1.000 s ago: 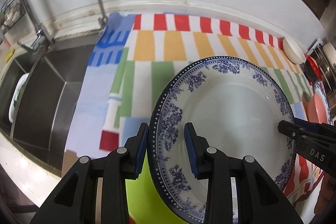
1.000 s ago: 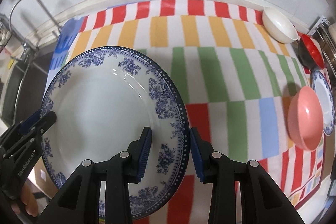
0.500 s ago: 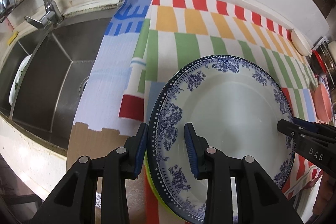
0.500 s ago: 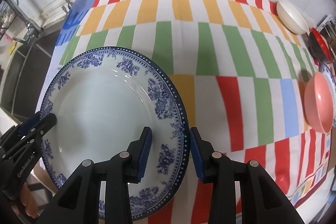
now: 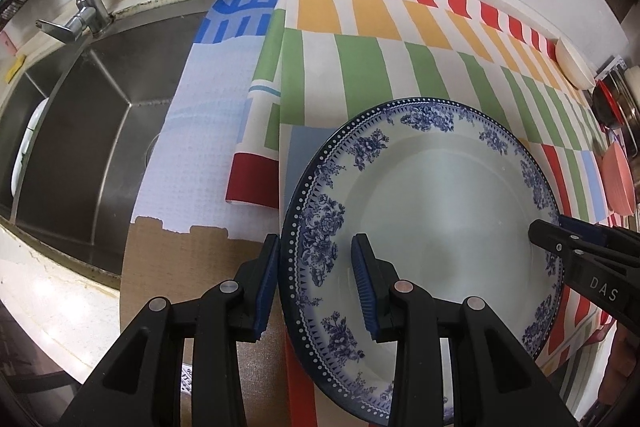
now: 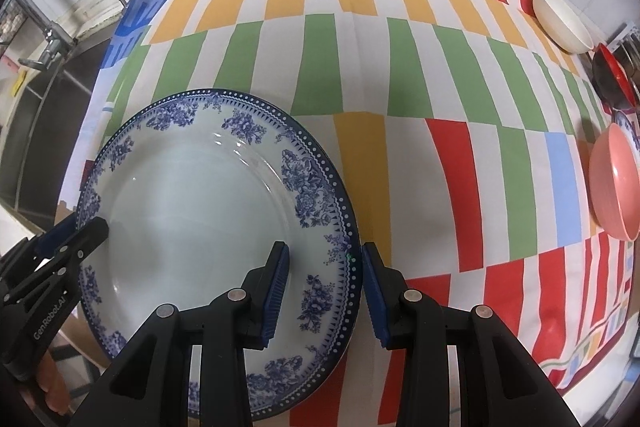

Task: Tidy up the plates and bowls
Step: 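Carry the blue-patterned plate onto the green plate and open the left gripper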

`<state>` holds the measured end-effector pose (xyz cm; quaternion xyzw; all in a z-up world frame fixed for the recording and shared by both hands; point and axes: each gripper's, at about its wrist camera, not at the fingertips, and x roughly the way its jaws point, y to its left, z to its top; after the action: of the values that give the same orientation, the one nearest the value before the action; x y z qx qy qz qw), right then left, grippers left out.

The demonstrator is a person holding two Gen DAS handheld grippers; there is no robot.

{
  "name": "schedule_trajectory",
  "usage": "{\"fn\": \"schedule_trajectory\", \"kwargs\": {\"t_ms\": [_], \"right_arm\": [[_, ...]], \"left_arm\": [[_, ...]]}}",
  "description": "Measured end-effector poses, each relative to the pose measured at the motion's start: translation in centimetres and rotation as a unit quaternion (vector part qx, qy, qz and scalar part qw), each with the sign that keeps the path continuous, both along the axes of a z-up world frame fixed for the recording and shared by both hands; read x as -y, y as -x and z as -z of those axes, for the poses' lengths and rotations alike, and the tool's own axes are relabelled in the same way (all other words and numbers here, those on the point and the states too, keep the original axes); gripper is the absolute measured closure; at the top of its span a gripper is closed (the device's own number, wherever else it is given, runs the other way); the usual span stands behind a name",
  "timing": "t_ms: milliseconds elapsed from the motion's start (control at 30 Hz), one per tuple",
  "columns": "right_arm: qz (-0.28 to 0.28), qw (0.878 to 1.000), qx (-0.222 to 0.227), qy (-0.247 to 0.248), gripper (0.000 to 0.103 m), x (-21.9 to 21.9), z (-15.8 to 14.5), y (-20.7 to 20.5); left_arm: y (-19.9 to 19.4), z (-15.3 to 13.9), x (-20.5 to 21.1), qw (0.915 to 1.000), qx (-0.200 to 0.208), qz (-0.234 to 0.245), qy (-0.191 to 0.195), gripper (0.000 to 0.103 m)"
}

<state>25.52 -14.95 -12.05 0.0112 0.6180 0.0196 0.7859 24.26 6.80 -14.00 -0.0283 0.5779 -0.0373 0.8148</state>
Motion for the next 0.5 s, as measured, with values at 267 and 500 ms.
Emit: {"fn": "schedule_trajectory", "kwargs": {"t_ms": [267,500], "right_arm": [[-0.001,1.0,0.003,0.01,0.064,-0.36,0.09,-0.05],[-0.002,1.0,0.007,0.019,0.064,-0.52,0.03,-0.07]], "left_arm": [[-0.16,0.27,0.06,0.9999,-0.007,0.008,0.007,0.065],[-0.21,0.4,0.04,0.9999,-0.005,0.012,0.006,0.052]]}}
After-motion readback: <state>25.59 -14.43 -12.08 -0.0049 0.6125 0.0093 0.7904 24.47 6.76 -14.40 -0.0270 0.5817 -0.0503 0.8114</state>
